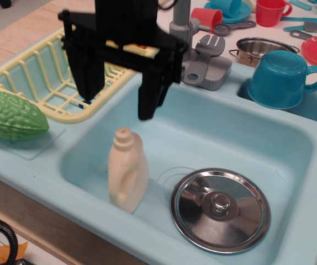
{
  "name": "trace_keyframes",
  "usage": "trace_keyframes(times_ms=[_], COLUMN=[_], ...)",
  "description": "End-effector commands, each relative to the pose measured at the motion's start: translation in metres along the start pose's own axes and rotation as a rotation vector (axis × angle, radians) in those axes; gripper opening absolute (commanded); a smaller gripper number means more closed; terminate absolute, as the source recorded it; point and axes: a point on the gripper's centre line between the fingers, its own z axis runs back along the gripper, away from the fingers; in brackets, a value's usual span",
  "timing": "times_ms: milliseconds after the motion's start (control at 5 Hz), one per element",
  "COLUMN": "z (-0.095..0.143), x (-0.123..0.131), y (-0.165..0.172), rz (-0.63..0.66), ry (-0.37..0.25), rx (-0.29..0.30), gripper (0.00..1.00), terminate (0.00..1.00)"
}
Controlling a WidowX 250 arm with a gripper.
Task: Put detergent from sink into drying rack
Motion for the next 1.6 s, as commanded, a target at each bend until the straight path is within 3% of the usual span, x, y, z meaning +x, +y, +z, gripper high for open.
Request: trace_keyframes(times_ms=[0,400,600,800,1000,1400], z=[-0.011,-0.039,-0.048,-0.047,-0.038,0.028], x=[-0.005,0.000,0.003,0.003,0.007,0.048], y=[-0.003,-0.002,-0.002,-0.003,-0.002,0.016], rz=[-0.026,0.009,0.052,0.059,0.049,-0.001], ry=[-0.031,-0.050,-0.025,-0.025,-0.019,-0.047], rx=[-0.020,-0.084,-0.115,-0.115,-0.097,0.026], gripper=[1.00,1.00,1.00,0.00,0.00,0.00], terminate=[0.00,0.00,0.00,0.00,0.00,0.00])
